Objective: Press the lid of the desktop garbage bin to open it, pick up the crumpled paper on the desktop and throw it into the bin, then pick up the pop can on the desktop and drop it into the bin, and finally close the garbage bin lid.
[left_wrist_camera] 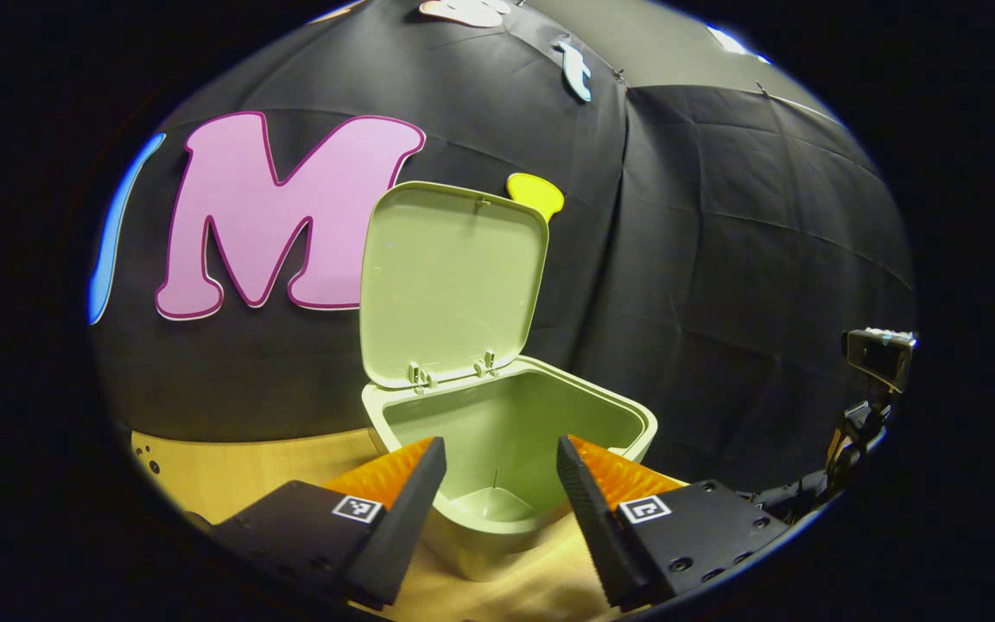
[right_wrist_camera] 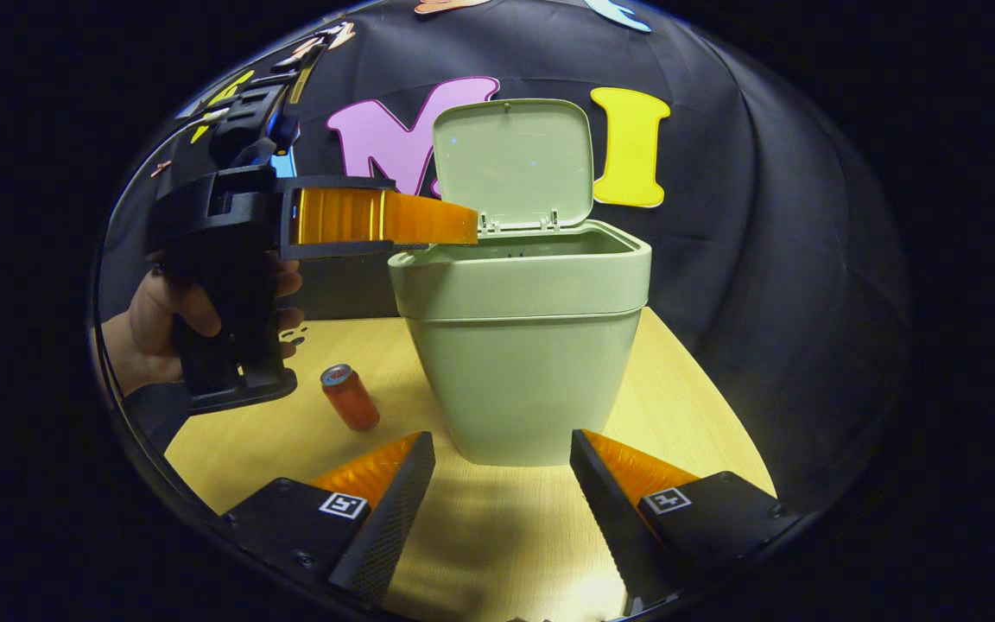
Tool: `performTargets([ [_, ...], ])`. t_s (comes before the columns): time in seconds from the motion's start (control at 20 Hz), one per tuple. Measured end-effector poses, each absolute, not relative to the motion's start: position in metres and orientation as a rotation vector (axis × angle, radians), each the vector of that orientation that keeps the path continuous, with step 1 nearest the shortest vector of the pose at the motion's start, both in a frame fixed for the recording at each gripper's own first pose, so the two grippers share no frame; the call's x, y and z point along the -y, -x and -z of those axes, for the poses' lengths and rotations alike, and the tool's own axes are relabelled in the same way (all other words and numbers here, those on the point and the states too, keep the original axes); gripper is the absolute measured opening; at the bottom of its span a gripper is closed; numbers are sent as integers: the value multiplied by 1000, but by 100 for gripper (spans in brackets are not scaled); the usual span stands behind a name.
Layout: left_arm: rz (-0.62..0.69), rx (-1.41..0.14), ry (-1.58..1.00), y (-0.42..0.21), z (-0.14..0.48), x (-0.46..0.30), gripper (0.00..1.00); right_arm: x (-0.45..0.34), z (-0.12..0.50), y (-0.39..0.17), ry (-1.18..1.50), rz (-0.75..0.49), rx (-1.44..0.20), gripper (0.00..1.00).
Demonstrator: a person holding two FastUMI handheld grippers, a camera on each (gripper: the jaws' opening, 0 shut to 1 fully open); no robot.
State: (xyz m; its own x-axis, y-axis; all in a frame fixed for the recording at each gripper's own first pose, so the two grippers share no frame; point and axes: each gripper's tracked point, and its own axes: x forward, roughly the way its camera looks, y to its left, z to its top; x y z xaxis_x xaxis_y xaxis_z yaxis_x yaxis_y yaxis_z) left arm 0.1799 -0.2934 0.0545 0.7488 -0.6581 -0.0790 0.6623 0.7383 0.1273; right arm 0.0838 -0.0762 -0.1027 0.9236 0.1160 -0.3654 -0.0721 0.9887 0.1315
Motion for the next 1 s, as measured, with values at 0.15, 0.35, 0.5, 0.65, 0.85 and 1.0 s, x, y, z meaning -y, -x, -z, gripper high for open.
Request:
performTargets([
  [0.15, 686, -2, -113, -179, -62, 276, 96, 75, 103, -86, -129, -92, -383, 99],
  [0.35, 567, 43, -110, -176, -74, 224, 96, 68, 105, -83, -133, -103, -403, 99],
  [0.5, 457, 57, -89, -169, -71, 170, 96, 64, 106, -83, -125, -113, -408, 99],
  [0.65, 336, 23, -114, -160, -48, 115, 96, 60, 109, -79, -120, -126, -435, 100],
  [0.85, 229, -50, -102, -133, -15, 54, 96, 50, 108, -80, -112, -149, -431, 99],
  [1.0, 164, -109, -55, -116, 11, 20, 96, 38, 110, -80, -95, -194, -443, 99],
])
